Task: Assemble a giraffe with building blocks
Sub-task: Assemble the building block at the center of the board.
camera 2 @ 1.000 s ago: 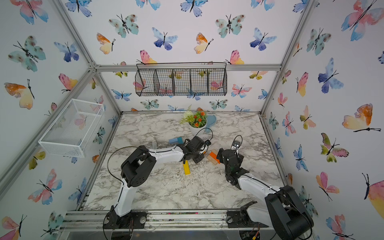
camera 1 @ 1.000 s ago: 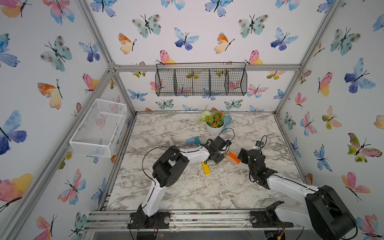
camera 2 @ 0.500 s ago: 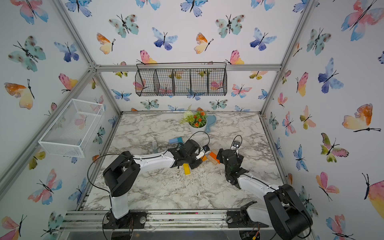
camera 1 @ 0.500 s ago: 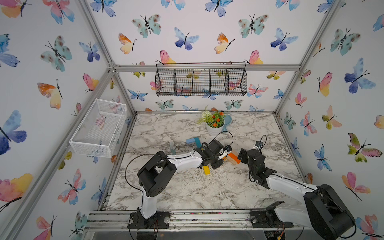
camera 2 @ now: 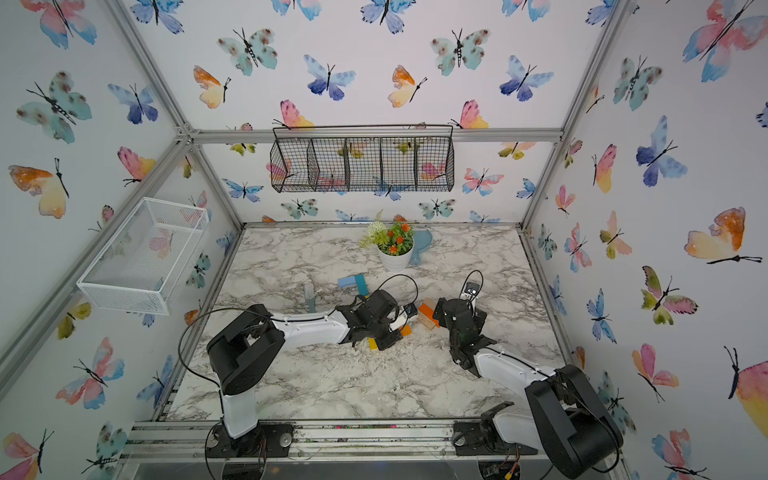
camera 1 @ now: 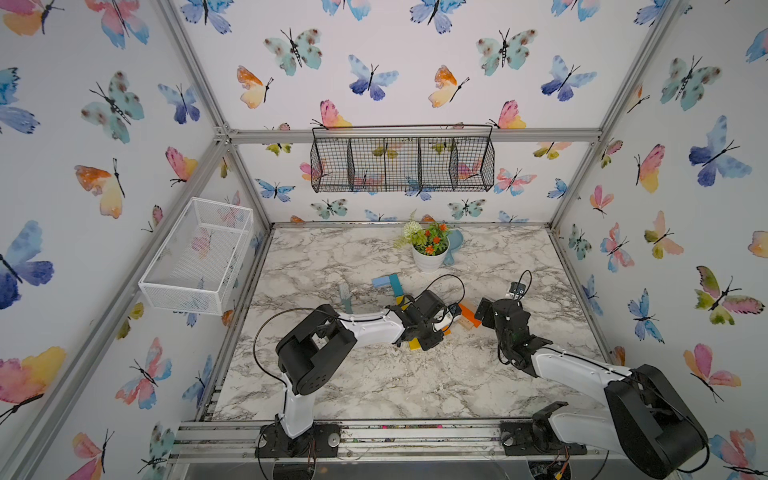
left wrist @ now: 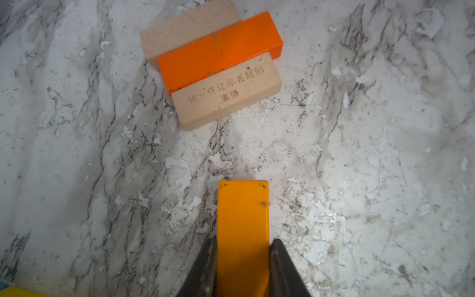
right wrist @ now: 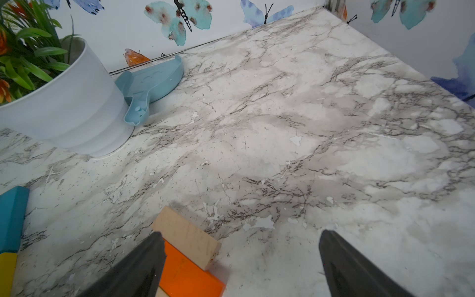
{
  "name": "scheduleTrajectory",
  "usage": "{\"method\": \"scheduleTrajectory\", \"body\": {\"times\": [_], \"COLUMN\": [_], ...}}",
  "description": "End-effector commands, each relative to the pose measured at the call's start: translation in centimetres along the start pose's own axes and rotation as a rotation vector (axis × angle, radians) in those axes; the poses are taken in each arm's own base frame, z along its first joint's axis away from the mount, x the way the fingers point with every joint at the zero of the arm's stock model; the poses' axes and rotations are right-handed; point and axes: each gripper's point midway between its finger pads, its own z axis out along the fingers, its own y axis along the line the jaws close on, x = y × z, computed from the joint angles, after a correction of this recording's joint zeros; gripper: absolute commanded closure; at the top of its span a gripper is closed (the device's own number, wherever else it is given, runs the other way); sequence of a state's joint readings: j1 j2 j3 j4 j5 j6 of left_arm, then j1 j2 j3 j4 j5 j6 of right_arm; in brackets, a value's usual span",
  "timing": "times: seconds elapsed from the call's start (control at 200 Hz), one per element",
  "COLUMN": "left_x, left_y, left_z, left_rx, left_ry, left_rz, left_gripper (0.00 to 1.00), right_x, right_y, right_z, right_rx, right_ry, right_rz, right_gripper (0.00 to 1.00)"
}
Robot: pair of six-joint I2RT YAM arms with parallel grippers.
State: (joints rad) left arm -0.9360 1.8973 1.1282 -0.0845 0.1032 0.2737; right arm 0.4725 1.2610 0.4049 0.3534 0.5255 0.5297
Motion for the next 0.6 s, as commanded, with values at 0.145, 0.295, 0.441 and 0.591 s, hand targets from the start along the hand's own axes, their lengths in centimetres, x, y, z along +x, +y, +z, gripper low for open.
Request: {"method": "scheduleTrajectory", "body": {"times": [0.145, 0.295, 0.441, 0.591], "left_x": [0.07, -0.22, 0.06, 0.38], "left_y": [-0.05, -0.03, -0.03, 0.05], "left_z": [-0.30, -0.35, -0.31, -0.25], "left_rx": [-0.002, -0.001, -0.003, -0.009], "left_ry": [0.001, -0.006, -0.001, 0.005], "left_rz": [0.053, 0.059, 0.059, 0.059], "left_gripper": [0.81, 0.81, 0.81, 0.81], "right_x": [-1.25, -1.30, -1.30, -1.24], "right_y": [0.36, 0.38, 0.39, 0.45], "right_z": [0.32, 0.27, 0.28, 0.31], "right_rx": [0.004, 0.000, -0.003, -0.006], "right_ry": [-0.027, -0.028, -0.026, -0.024], "right_rz": [0.008, 0.010, 0.012, 0.012], "right_gripper": [0.02, 0.02, 0.02, 0.02]}}
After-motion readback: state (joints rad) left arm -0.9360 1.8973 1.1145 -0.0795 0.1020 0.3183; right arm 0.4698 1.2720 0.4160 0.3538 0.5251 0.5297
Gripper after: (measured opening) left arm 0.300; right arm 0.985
